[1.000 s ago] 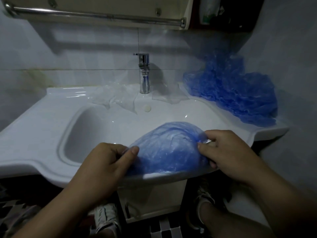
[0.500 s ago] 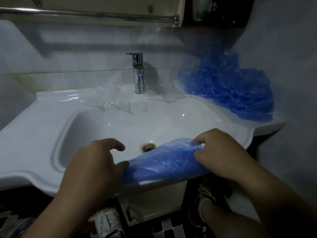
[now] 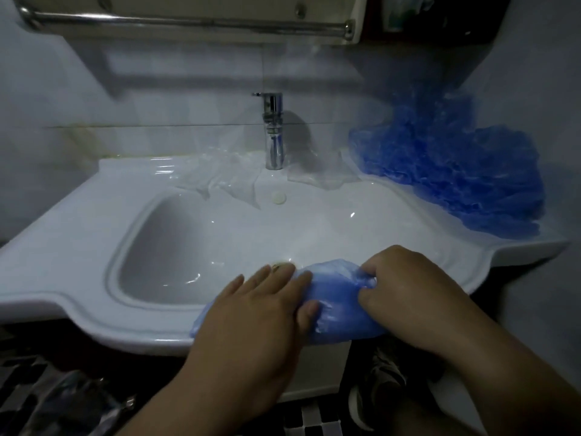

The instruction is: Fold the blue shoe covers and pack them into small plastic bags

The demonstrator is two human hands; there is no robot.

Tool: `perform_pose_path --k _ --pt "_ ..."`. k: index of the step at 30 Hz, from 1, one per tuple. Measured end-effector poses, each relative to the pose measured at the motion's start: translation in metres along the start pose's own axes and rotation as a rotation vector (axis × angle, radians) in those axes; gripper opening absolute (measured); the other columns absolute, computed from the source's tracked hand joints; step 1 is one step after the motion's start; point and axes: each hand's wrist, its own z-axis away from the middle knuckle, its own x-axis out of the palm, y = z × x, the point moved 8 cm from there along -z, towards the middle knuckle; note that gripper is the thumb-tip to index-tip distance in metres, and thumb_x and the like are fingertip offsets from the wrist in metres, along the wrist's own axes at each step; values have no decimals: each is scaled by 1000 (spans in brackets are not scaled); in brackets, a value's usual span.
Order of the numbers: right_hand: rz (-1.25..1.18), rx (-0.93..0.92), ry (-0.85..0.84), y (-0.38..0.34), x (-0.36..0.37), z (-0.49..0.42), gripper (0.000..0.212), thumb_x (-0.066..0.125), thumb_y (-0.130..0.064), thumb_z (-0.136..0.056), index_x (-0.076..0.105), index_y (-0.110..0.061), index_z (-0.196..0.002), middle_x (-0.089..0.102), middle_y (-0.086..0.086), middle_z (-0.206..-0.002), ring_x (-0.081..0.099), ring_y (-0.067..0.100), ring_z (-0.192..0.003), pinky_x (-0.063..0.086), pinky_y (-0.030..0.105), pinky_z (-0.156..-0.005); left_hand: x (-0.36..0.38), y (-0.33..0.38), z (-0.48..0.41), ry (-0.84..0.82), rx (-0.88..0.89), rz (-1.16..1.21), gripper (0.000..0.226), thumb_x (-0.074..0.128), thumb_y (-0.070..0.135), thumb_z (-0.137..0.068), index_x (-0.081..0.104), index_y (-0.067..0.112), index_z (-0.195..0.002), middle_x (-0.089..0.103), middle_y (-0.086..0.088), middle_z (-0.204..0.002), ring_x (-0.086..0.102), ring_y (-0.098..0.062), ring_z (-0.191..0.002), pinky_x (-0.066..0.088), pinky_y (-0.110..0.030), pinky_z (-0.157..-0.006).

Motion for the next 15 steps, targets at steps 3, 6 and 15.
perform_pose_path --k 3,6,15 --pt "-239 8 -35 12 -11 5 27 68 -31 -79 70 -30 -106 68 -10 -80 63 5 -67 51 22 -63 5 -5 2 -53 -3 16 42 36 49 -94 65 30 -118 73 10 -106 70 -13 -83 57 -31 -72" --pt "-308 -56 201 12 -46 25 45 69 -35 -83 57 -43 -126 59 -22 -102 60 -3 -81 47 17 -70 7 -2 2 -55 6 -11 39 34 48 -95 64 31 -113 72 9 -92 68 -15 -74 56 -35 -67" --pt "-30 -456 -21 -42 30 37 80 3 -76 -84 36 -37 -145 38 -23 -149 23 -8 -138 14 19 -117 8 -4 6 -62 93 -1 66 7 63 -90 48 32 -131 64 11 -115 62 -17 -99 47 -33 -86"
